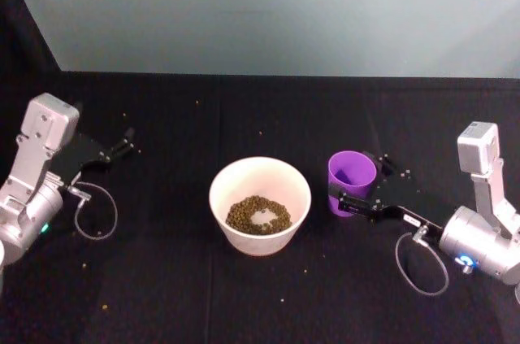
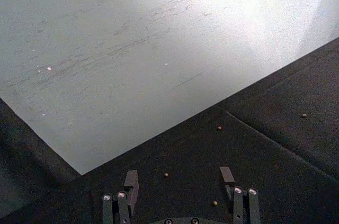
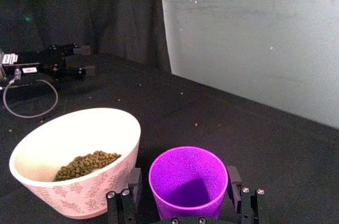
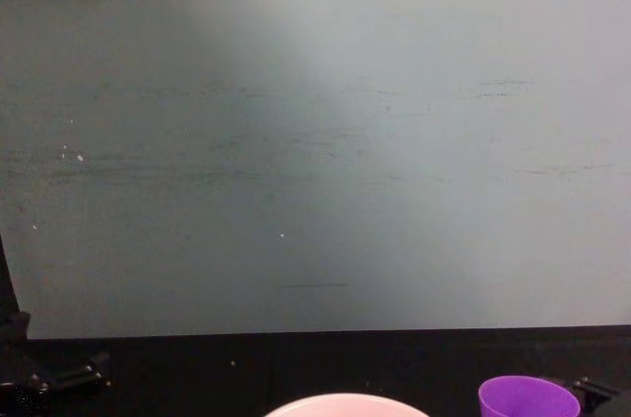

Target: Pick up the cup and pour the mung beans from the cup into the bowl.

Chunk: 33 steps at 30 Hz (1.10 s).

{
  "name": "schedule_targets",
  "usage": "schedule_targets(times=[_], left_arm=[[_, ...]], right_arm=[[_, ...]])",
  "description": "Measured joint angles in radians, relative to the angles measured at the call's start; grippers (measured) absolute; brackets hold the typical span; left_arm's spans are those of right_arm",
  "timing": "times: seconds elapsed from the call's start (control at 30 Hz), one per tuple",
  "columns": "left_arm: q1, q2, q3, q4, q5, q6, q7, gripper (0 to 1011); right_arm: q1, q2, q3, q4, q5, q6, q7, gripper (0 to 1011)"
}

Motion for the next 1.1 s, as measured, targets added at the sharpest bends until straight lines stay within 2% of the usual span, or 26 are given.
schedule_targets(times=[0.13, 0.17, 0.2, 0.23, 0.33, 0.43, 0.57, 0.63, 0.67, 0.73, 0.77, 0.83, 0.87, 1.0, 1.1], left_arm=[[0.0, 0.0, 0.0, 0.0, 0.0, 0.0, 0.0, 1000], [0.0, 0.0, 0.0, 0.0, 0.0, 0.0, 0.0, 1000], [0.0, 0.0, 0.0, 0.0, 0.0, 0.0, 0.0, 1000], [0.0, 0.0, 0.0, 0.0, 0.0, 0.0, 0.0, 1000], [0.0, 0.0, 0.0, 0.0, 0.0, 0.0, 0.0, 1000], [0.0, 0.0, 0.0, 0.0, 0.0, 0.0, 0.0, 1000], [0.0, 0.0, 0.0, 0.0, 0.0, 0.0, 0.0, 1000], [0.0, 0.0, 0.0, 0.0, 0.0, 0.0, 0.0, 1000], [0.0, 0.0, 0.0, 0.0, 0.0, 0.0, 0.0, 1000], [0.0, 0.0, 0.0, 0.0, 0.0, 0.0, 0.0, 1000], [0.0, 0.0, 0.0, 0.0, 0.0, 0.0, 0.0, 1000], [0.0, 0.0, 0.0, 0.0, 0.0, 0.0, 0.0, 1000], [0.0, 0.0, 0.0, 0.0, 0.0, 0.0, 0.0, 1000], [0.0, 0.0, 0.0, 0.0, 0.0, 0.0, 0.0, 1000], [0.0, 0.0, 0.0, 0.0, 0.0, 0.0, 0.0, 1000]], right_arm=[[-0.023, 0.019, 0.01, -0.064, -0.03, -0.004, -0.039, 1003], [-0.023, 0.019, 0.01, -0.064, -0.03, -0.004, -0.039, 1003], [-0.035, 0.029, 0.02, -0.1, -0.033, 0.008, -0.053, 1003], [-0.035, 0.029, 0.02, -0.1, -0.033, 0.008, -0.053, 1003], [-0.057, 0.043, 0.042, -0.158, -0.02, 0.029, -0.066, 1002], [-0.094, 0.061, 0.081, -0.241, 0.007, 0.062, -0.1, 1003], [-0.132, 0.068, 0.119, -0.307, 0.019, 0.074, -0.145, 1003], [-0.159, 0.069, 0.145, -0.347, 0.016, 0.075, -0.188, 1003], [-0.181, 0.067, 0.164, -0.375, -0.001, 0.076, -0.228, 1003], [-0.205, 0.062, 0.181, -0.405, -0.032, 0.076, -0.279, 1003], [-0.227, 0.055, 0.197, -0.433, -0.067, 0.079, -0.336, 1003], [-0.25, 0.046, 0.213, -0.459, -0.103, 0.084, -0.394, 1003], [-0.27, 0.034, 0.228, -0.48, -0.137, 0.089, -0.448, 1002], [-0.306, -0.001, 0.259, -0.511, -0.195, 0.104, -0.554, 1002], [-0.316, -0.021, 0.274, -0.514, -0.209, 0.11, -0.588, 1003]])
